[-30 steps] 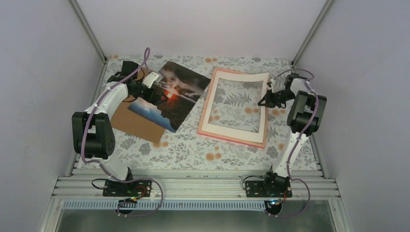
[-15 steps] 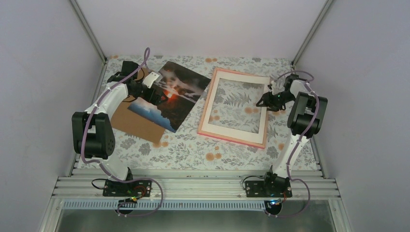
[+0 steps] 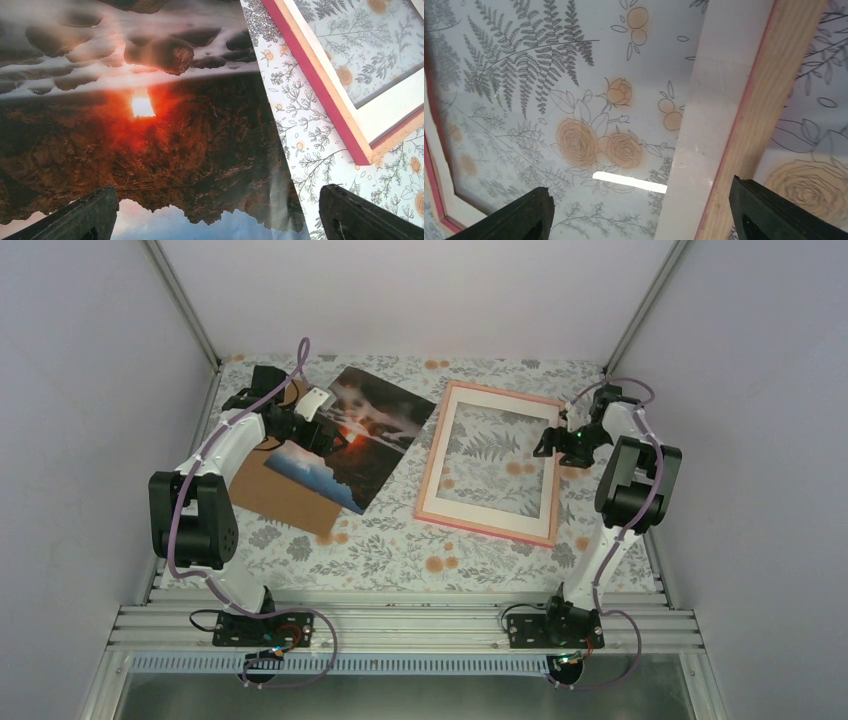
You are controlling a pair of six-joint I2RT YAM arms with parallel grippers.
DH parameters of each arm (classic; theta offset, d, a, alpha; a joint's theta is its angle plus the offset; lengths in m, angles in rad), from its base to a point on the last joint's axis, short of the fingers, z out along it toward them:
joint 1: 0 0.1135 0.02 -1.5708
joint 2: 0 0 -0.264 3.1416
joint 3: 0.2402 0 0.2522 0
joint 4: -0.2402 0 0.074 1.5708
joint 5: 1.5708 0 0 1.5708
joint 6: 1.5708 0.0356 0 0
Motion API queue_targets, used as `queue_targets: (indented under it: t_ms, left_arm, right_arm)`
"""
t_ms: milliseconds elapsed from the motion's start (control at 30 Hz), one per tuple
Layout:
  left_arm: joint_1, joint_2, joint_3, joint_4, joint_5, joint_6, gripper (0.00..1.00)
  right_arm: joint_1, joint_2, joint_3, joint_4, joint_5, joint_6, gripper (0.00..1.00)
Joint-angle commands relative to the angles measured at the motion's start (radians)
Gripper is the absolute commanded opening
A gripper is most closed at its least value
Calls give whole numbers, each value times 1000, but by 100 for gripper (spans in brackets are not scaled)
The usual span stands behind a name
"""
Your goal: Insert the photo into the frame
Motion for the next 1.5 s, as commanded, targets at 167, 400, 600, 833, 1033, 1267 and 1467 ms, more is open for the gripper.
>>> queue_targets:
  t_ms: [167,400,600,833,1033,1267,1467]
  left_arm:
    - [-4,-8,1,30,-33,-5,100]
    - [-4,-40,-29,59,-166,49,100]
    - [37,-65,-68,47,-194,33,100]
    - [249,-26,-92,8,-80,-48,100]
    - [363,-16,-141,14,-2,-82,100]
    - [424,-46,-206,3,85,-60,100]
    - [409,-126,-277,17,46,34,100]
  right_arm:
    - [7,-72,16,37,7,-33,78]
    - [66,-81,65,44,-222,-106,77]
    - [233,-107,35,94,-396,-111,81]
    - [479,-121,-41,270,-413,-31,80]
    - [680,-90,-41,372,-325,-4,81]
    - [839,-88,-101,472,-233,-40,82]
    - [992,-310,-437,898,74,-244,87]
